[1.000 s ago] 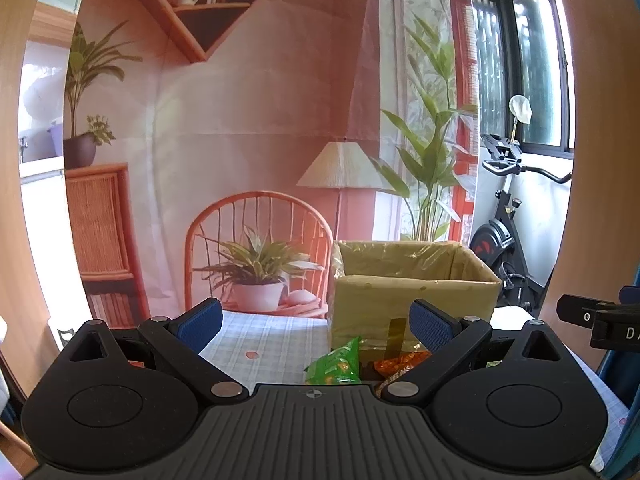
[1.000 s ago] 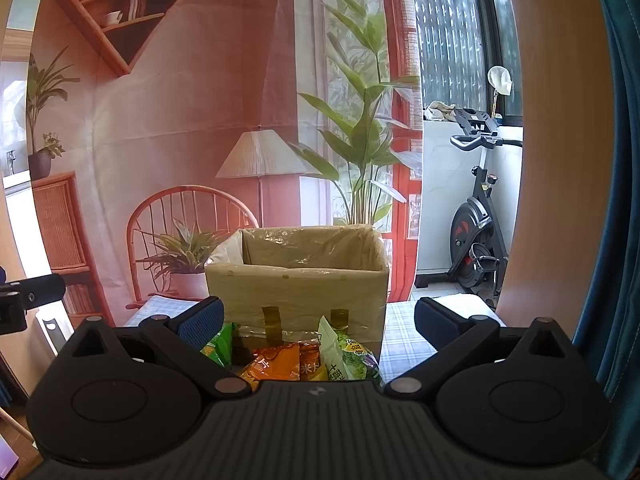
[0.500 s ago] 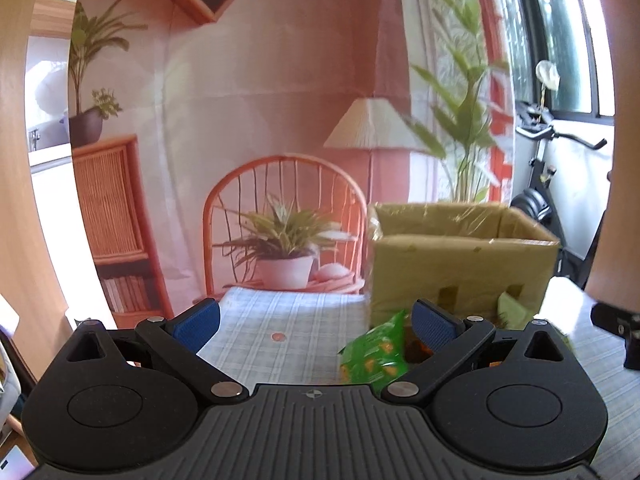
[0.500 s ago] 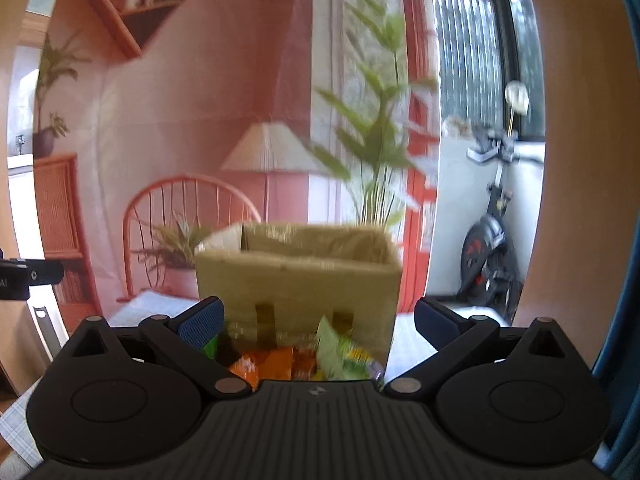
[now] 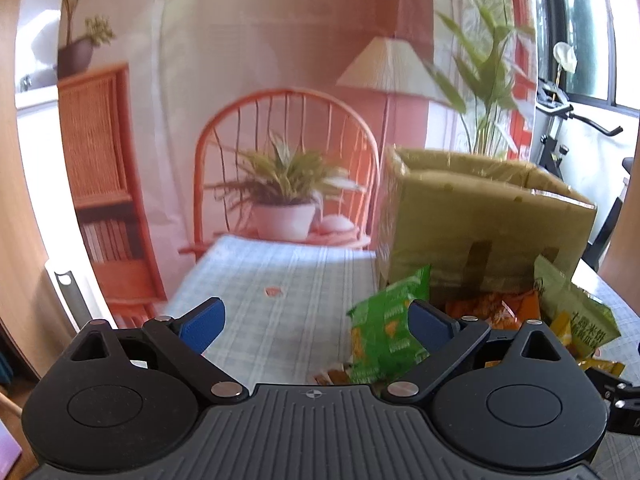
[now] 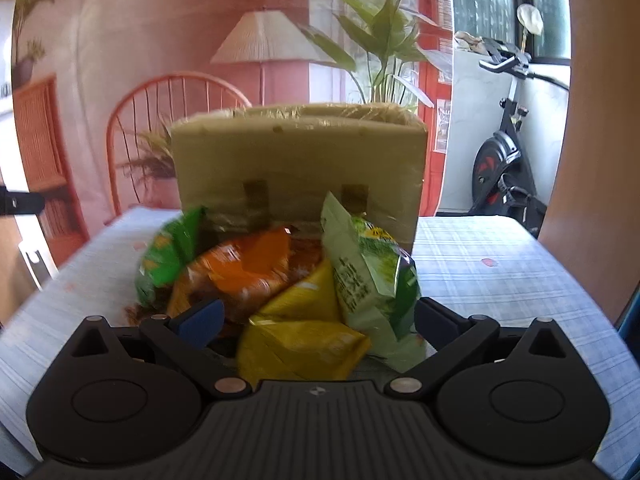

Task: Organize snacks
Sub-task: 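Reach the left tool to the green chip bag and close on it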

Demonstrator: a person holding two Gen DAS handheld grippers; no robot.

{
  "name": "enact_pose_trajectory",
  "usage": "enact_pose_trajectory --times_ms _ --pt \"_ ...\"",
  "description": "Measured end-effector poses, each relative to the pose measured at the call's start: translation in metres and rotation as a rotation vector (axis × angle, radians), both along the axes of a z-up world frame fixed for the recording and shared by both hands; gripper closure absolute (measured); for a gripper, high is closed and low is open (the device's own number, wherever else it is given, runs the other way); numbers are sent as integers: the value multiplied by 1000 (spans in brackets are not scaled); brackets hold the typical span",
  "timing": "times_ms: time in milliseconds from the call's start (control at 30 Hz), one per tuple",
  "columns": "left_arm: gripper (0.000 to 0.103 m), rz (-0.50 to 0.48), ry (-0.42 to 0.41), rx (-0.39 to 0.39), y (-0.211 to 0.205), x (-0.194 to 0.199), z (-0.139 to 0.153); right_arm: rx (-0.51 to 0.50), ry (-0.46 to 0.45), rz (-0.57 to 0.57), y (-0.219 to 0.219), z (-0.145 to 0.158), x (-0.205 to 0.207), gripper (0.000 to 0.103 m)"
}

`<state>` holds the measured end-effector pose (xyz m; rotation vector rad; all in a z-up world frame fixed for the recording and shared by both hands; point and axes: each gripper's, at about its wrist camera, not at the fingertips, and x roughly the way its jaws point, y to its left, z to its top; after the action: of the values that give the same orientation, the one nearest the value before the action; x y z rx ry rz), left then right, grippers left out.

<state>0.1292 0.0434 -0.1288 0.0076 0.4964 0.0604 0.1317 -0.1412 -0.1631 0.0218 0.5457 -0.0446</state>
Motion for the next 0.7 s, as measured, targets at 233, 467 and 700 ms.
enact_pose_trajectory --times_ms 233,467,700 --pt "3 -17 63 -6 -6 16 -24 50 54 34 -2 -30 9 6" --pt "4 -33 103 6 -13 26 -39 141 86 59 -11 -49 23 13" --pt "5 -31 126 -63 -9 41 -43 229 82 91 -17 -57 32 24"
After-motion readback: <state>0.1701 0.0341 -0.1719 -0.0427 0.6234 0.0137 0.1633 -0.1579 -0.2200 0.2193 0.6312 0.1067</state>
